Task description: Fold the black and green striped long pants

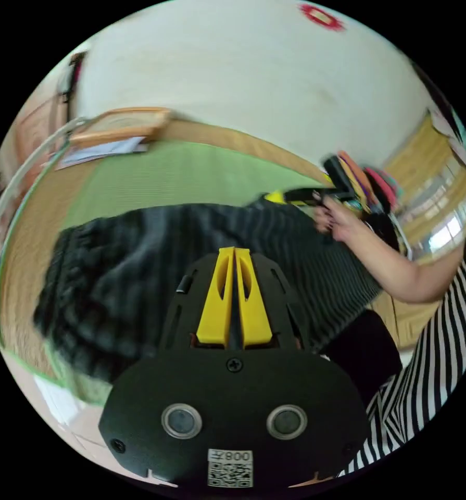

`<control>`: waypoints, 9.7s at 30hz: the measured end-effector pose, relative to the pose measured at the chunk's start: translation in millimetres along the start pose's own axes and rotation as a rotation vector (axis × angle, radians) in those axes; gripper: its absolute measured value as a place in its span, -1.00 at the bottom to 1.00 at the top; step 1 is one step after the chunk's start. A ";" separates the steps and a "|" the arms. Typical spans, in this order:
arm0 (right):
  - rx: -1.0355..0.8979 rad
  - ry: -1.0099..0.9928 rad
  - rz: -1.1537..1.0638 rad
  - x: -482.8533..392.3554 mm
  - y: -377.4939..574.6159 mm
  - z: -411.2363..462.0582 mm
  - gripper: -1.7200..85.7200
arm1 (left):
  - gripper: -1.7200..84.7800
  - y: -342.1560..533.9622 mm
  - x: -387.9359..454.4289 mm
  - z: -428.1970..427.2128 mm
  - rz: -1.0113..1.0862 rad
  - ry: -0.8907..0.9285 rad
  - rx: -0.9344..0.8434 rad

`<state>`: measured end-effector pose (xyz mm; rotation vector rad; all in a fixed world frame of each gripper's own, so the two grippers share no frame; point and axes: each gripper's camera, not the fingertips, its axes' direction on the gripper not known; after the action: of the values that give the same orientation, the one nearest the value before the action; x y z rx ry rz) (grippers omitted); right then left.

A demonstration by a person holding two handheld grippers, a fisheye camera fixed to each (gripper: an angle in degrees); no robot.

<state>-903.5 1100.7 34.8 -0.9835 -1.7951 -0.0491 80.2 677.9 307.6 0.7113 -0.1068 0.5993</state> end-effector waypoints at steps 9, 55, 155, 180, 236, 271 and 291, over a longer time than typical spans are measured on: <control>-0.031 0.014 0.051 15.1 -8.9 0.9 -0.91 | -0.96 30.2 37.9 50.1 0.151 0.050 -0.243; 0.133 0.391 0.105 -79.6 213.1 -8.7 -0.96 | -0.96 -84.4 -10.6 125.1 0.193 0.026 -0.138; 0.861 0.589 0.951 -107.2 834.7 -300.6 -0.66 | -0.84 -265.7 163.0 651.3 0.645 0.465 -0.405; 0.923 0.447 0.891 -74.4 907.7 -355.3 -0.82 | -0.77 -373.5 311.6 872.9 0.787 0.418 -0.444; 0.767 0.352 0.164 -294.9 649.7 -319.6 -0.85 | -0.90 -443.0 270.4 545.1 0.767 0.624 -0.316; 0.057 0.282 0.092 -265.5 351.4 -7.3 -0.82 | -0.79 -213.2 70.7 281.9 0.167 0.574 -0.511; 0.172 0.266 0.072 -266.9 324.6 -45.4 -0.91 | -0.95 -159.1 74.2 163.0 0.133 0.421 -0.446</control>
<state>-629.9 1136.8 -285.4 -0.8740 -1.4942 0.0188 246.5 513.8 360.3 0.1387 0.1028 0.8084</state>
